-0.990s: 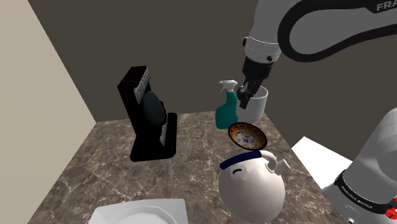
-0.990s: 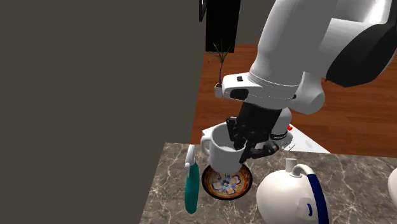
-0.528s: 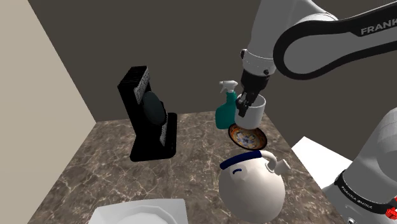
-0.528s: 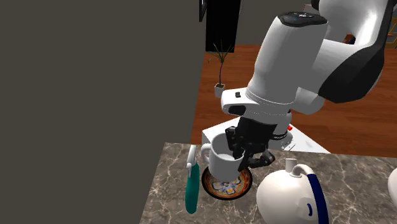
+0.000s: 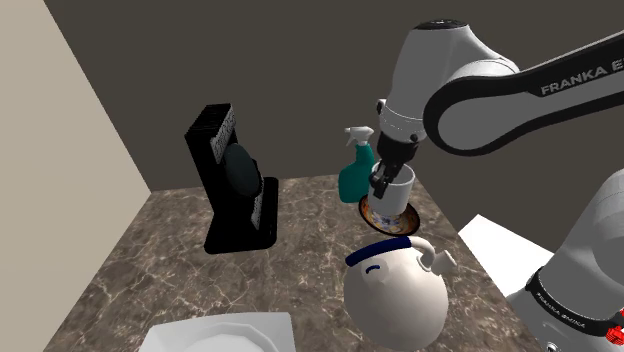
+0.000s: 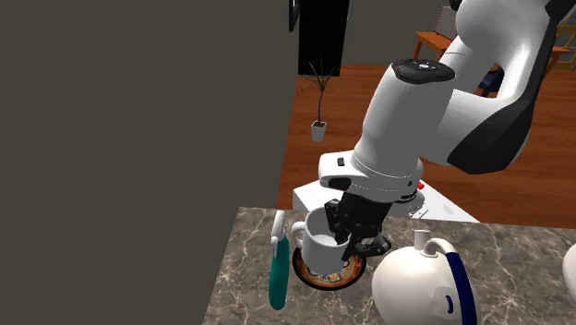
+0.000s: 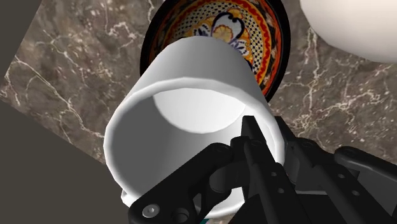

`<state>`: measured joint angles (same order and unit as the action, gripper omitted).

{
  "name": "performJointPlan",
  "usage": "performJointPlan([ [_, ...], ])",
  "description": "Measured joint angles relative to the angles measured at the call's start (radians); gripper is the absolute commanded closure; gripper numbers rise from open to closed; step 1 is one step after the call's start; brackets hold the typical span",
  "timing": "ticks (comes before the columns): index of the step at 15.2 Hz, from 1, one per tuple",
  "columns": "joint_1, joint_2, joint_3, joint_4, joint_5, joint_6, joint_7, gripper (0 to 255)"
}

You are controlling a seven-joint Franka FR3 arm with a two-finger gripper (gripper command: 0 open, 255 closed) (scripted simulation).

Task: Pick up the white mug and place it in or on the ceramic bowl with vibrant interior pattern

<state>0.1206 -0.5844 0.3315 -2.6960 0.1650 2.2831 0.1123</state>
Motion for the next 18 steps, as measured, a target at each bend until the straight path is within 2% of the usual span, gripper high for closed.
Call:
performJointPlan([
  [3,0.000,0.017,0.006,-0.017,0.002,0.034,0.002,255],
  [8,0.000,0.019,0.008,-0.019,0.002,0.039,0.003,255],
  [9,0.000,0.019,0.008,-0.019,0.002,0.039,0.003,0],
  [15,0.000,0.019,0.008,-0.019,0.002,0.040,0.003,0],
  [18,0.008,-0.042,-0.007,0.017,0.003,-0.055,0.002,0],
])
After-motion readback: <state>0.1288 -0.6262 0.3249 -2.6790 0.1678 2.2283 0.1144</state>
